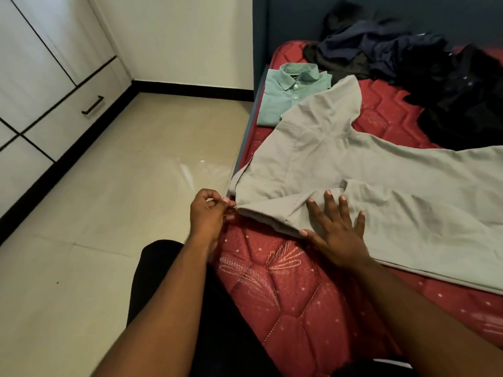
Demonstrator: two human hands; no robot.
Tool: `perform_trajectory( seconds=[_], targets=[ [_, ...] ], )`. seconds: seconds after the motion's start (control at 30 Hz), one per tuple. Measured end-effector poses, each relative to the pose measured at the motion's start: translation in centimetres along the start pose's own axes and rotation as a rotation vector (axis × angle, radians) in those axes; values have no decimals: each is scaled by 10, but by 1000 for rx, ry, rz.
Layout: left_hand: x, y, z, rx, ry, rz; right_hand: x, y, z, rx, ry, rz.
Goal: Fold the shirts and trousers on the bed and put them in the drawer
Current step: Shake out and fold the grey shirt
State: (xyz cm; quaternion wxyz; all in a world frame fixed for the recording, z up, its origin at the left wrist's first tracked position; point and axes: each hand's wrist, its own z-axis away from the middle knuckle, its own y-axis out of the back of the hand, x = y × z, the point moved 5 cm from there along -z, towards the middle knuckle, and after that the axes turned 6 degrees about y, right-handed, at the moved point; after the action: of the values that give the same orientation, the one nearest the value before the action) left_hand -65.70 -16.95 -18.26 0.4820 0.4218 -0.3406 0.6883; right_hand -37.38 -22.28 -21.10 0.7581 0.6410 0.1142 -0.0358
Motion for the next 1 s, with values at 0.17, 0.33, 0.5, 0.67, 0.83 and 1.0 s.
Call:
perform_trajectory(
  seconds=[0.17, 0.33, 0.5, 0.67, 0.83, 1.0],
  targets=[
    [-25, -9, -1, -216, 243, 37, -1, -16, -6, -94, -23, 25],
    [-23, -8, -8, 26, 150, -70, -1, -15, -10, -138, -36, -8],
    [-23, 1, -10, 152, 34, -549, 0, -5, -14, -211, -21, -60],
    [11, -70, 21, -65, -599, -779, 25, 66, -16, 621, -61, -52],
    [-10, -162, 18, -291, -614, -1370, 78, 82, -62, -29, -222, -147],
    [2, -170, 3, -308, -544, -1176, 100, 101, -73, 86, -181, -488]
  ],
)
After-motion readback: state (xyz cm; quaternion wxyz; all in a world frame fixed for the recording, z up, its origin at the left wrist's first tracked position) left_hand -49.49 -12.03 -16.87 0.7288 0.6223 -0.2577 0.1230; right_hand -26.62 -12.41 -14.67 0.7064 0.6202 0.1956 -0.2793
